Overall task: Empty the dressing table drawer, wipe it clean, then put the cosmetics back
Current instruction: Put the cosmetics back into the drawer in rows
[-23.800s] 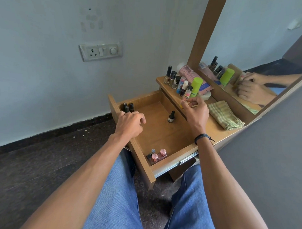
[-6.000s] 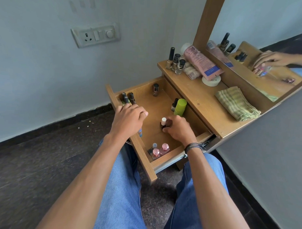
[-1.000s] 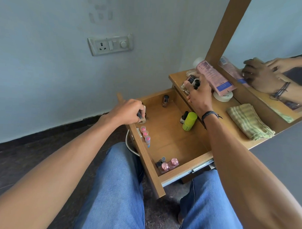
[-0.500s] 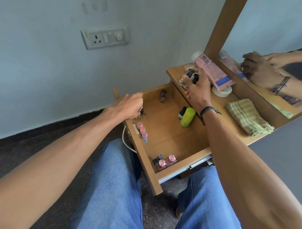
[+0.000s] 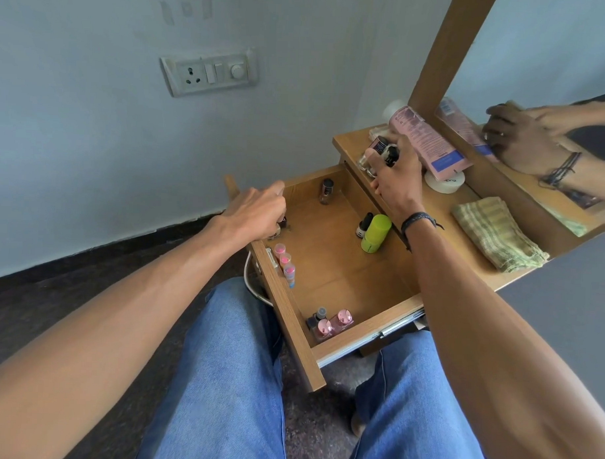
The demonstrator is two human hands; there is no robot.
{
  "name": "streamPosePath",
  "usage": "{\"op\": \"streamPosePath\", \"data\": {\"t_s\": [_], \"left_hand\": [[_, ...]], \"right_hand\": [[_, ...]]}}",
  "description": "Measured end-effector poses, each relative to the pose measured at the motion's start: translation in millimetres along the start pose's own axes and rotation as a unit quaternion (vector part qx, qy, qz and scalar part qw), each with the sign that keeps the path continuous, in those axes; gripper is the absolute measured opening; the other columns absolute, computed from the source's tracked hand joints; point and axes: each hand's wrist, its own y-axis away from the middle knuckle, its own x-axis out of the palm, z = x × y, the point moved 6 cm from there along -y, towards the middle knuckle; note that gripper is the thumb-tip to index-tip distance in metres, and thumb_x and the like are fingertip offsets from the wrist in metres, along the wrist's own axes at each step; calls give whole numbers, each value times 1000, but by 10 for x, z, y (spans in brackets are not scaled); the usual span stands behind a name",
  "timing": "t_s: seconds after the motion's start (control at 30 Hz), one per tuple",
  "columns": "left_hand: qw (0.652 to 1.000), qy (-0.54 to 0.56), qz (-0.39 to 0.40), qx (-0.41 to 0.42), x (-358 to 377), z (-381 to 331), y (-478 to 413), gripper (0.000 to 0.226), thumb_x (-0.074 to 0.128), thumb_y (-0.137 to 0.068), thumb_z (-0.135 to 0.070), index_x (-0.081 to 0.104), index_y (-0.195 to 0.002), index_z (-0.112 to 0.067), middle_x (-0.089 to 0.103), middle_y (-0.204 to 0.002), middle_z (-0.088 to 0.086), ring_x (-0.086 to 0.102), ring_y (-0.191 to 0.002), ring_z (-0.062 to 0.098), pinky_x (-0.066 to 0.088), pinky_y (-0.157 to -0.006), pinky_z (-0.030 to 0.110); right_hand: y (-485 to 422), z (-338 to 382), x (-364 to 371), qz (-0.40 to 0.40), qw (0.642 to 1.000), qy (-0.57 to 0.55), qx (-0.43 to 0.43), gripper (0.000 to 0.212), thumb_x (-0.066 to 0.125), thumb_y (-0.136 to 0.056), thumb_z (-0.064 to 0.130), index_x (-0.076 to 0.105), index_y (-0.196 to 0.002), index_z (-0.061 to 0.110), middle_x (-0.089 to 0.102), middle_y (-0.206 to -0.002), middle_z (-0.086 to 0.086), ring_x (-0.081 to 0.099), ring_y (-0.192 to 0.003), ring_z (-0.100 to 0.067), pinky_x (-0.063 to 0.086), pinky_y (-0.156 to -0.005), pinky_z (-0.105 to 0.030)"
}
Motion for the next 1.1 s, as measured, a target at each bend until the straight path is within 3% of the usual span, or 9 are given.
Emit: {"op": "streamPosePath", "data": {"t_s": [0.2,0.3,0.43,0.5,0.57,0.67,0.77,0.87,1.1], "left_hand": [[998,29,-47,32,-70,3,62,45,69,-83,7,71,-122,-15,49,-122,0,57,-99,19,35,-80,23],[987,105,-116,39,-82,-31,89,46,62,-82,10,73,-116,-17,52,-123,-3,58,-103,15,37,-68,15],[955,231,-186,-3,-65,-166,41,46,58,-84,8,69,-120,-18,52,-126,-5,58,-93,12,54,-69,29],[941,267,-205,-25,-80,-220,7,47,60,-88,4,64,-129,-17,53,-128,-4,54,-99,9,46,-70,14],[933,289,-209,-45,-57,-216,-38,52,63,-91,0,57,-139,-17,53,-128,-4,52,-105,9,40,-74,12],[923,322,-194,-83,43,-97,-75,59,66,-91,-6,50,-146,-19,53,-119,-9,53,-107,13,47,-86,25],[940,290,-164,-77,106,-106,-78,54,68,-93,-15,52,-143,-23,53,-114,-15,53,-117,16,50,-96,33],[946,276,-150,-78,135,-128,-90,53,68,-94,-18,51,-144,-25,57,-120,-13,50,-120,12,49,-92,31],[935,281,-181,-115,121,-34,-54,48,67,-94,-14,55,-140,-22,62,-120,-7,57,-117,16,53,-95,35]], "right_hand": [[24,43,-12,5,1000,-10,8,25,66,-99,29,55,-121,25,65,-104,0,62,-63,-15,49,-48,-19],[57,90,-32,-2,999,-31,8,22,66,-99,27,55,-118,23,65,-98,1,60,-58,-14,49,-47,-21],[200,148,-11,16,999,-29,-10,30,67,-99,28,56,-124,17,68,-96,-5,62,-54,-17,52,-46,-29],[342,157,85,53,998,1,-27,30,67,-98,30,55,-124,21,70,-96,-4,64,-54,-16,54,-45,-32],[527,120,229,109,993,32,-41,26,68,-98,31,55,-120,28,70,-95,-2,65,-58,-16,56,-49,-32],[757,-49,447,189,971,135,-61,24,66,-98,34,52,-117,36,70,-102,6,67,-76,-16,58,-68,-40],[858,-272,579,224,949,219,-29,28,65,-98,30,52,-123,27,70,-112,-1,67,-92,-25,53,-77,-37],[914,-410,672,226,935,272,-15,28,63,-99,26,51,-123,21,68,-114,-10,65,-98,-33,45,-73,-36],[887,-422,714,154,940,306,0,28,60,-101,23,48,-124,14,66,-111,-19,66,-94,-42,54,-72,-45]]}}
